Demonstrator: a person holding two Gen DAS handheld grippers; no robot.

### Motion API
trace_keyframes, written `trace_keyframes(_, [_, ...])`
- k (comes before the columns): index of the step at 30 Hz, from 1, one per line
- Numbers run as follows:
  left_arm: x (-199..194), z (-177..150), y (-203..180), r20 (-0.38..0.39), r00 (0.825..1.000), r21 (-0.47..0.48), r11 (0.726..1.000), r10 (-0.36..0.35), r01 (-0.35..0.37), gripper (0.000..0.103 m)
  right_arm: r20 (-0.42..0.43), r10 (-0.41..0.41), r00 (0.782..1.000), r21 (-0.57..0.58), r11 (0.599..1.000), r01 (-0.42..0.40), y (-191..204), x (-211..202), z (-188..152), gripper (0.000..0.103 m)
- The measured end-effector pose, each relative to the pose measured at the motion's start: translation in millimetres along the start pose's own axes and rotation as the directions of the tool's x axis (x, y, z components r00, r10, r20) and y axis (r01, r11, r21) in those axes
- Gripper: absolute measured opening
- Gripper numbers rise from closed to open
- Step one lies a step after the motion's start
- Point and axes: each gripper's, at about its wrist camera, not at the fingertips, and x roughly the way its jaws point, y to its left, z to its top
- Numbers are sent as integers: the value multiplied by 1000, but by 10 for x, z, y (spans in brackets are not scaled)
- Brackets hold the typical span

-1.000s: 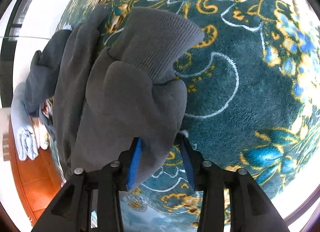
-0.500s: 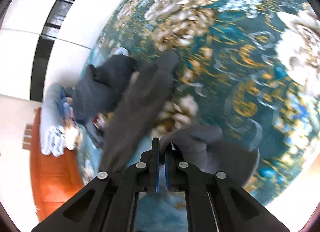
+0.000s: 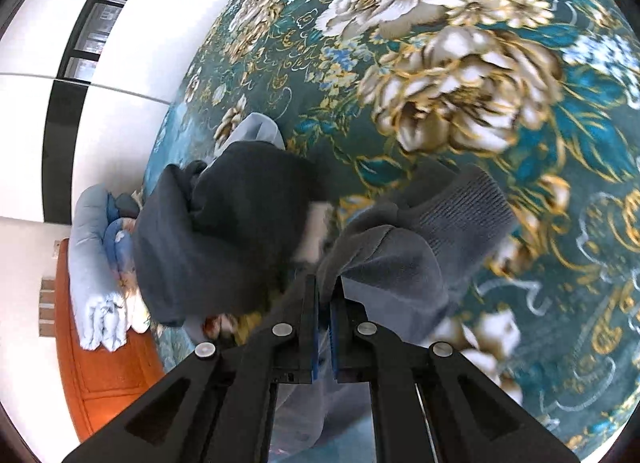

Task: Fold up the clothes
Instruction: 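Lift the pant leg with the right gripper toward the waistband held by the left gripper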

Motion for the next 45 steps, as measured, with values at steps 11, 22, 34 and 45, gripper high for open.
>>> trace_keyframes(11, [275,152,95,6,979,25,978,-205,205,62,14,-23,1000,-22,999,23,33,518,164,8])
trace_keyframes(22, [463,-72,922,35,991,-69,989,-131,133,68,66,93,993,-254,964,-73,-155,24,-437,63])
trace_keyframes(34, [710,-22,955,89,985,-118,980,-149,159,68,108,43,993,27,999,-46,-1185,440,-356,76])
trace_keyframes(45, [768,-51,860,103,977,-136,971,-185,198,66,152,-1,988,77,997,-11,-944,583,-152,21])
